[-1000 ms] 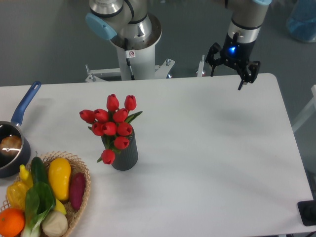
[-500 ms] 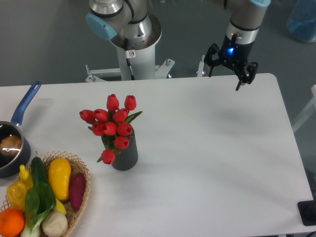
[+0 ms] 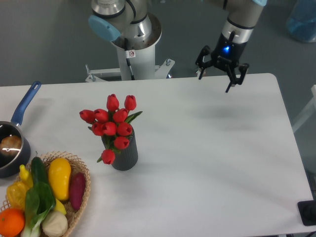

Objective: Pick up the flowers from the vase
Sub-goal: 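Move the open gripper down to the tulip stems above the vase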

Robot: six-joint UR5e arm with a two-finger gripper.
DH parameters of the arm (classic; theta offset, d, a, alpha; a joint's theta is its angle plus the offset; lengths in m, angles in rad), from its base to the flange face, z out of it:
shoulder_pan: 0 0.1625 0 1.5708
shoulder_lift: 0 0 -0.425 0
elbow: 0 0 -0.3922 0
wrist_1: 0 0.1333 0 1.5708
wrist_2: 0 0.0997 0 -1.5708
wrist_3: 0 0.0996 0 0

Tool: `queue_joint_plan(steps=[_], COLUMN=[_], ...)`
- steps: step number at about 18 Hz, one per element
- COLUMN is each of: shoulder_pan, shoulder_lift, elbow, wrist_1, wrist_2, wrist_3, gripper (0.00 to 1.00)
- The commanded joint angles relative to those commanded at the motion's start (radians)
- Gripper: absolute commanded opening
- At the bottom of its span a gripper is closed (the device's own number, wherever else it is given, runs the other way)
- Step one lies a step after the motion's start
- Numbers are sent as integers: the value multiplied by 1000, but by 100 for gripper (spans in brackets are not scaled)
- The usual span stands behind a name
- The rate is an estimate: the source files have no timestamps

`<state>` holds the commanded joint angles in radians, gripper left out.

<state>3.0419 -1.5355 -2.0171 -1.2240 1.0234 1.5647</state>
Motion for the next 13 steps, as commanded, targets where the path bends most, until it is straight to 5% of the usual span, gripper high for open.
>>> queue_joint_plan(steps=[6, 13], shoulder_pan=[-86, -222], shoulder_lift=[-4, -14], elbow=[-48, -45], wrist_1=[0, 1], wrist_2=[-186, -247], wrist_3=[0, 2], gripper=[100, 100])
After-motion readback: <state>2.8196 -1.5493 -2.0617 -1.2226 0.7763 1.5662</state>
